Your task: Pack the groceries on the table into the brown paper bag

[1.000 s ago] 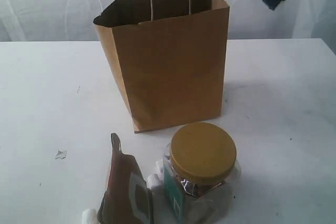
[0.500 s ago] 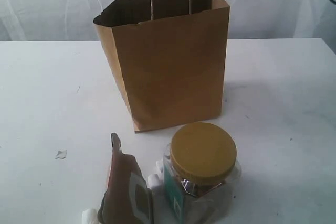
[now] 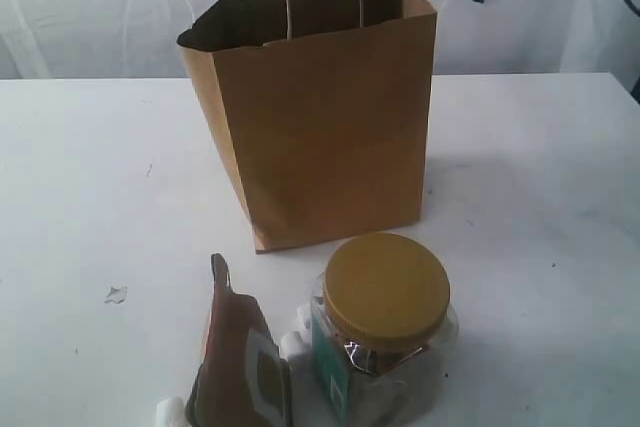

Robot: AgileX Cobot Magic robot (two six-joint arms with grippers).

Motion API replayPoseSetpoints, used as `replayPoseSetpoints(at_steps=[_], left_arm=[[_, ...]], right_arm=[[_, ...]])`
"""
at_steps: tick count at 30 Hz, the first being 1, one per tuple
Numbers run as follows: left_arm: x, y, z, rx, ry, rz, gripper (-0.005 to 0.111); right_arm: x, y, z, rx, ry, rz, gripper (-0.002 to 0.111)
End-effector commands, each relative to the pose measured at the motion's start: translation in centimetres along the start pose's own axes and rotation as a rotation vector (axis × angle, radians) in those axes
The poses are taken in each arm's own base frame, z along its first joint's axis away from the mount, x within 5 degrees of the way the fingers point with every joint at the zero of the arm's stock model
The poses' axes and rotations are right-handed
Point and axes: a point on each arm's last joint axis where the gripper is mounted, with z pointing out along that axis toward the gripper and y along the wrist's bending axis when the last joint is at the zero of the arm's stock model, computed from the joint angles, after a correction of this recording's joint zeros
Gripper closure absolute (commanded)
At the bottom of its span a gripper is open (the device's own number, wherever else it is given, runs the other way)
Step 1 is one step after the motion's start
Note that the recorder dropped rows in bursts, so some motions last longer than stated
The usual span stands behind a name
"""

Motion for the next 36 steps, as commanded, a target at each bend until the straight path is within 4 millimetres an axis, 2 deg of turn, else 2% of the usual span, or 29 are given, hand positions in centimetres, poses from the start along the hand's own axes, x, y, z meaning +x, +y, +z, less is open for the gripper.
replayPoseSetpoints(at_steps=[1,6,10,14,20,26,31,36], left_arm=[[0.1,0.0,0.0,0.001,-0.001,-0.002,0.107],[0.1,0.0,0.0,0.001,-0.001,-0.002,0.107],[0.1,0.0,0.0,0.001,-0.001,-0.002,0.107],[0.1,0.0,0.0,0.001,-0.001,-0.002,0.107],[0.1,0.0,0.0,0.001,-0.001,-0.002,0.107],[0.1,0.0,0.0,0.001,-0.001,-0.002,0.107],[0.1,0.0,0.0,0.001,-0.001,-0.002,0.107],[0.1,0.0,0.0,0.001,-0.001,-0.002,0.107]], right_arm=[[-2.2,0.4,-0.9,0.004,-0.068,0.072,0.108],[-3.4,1.1,-1.0,0.0,-0.069,0.116,0.108],[-4.3,1.4,-1.2,-0.009,-0.135,0.127,0.108],[-4.2,1.5,-0.9,-0.012,-0.134,0.101,0.108],[-4.5,2.1,-0.4,-0.029,-0.117,0.153,0.108],[-5.5,3.9,-1.0,0.016,0.105,0.172,0.108],[-7.4,5.3,-1.0,-0.001,0.071,0.153,0.108],[-8.2,6.7,-0.1,-0.031,0.07,0.14,0.108]])
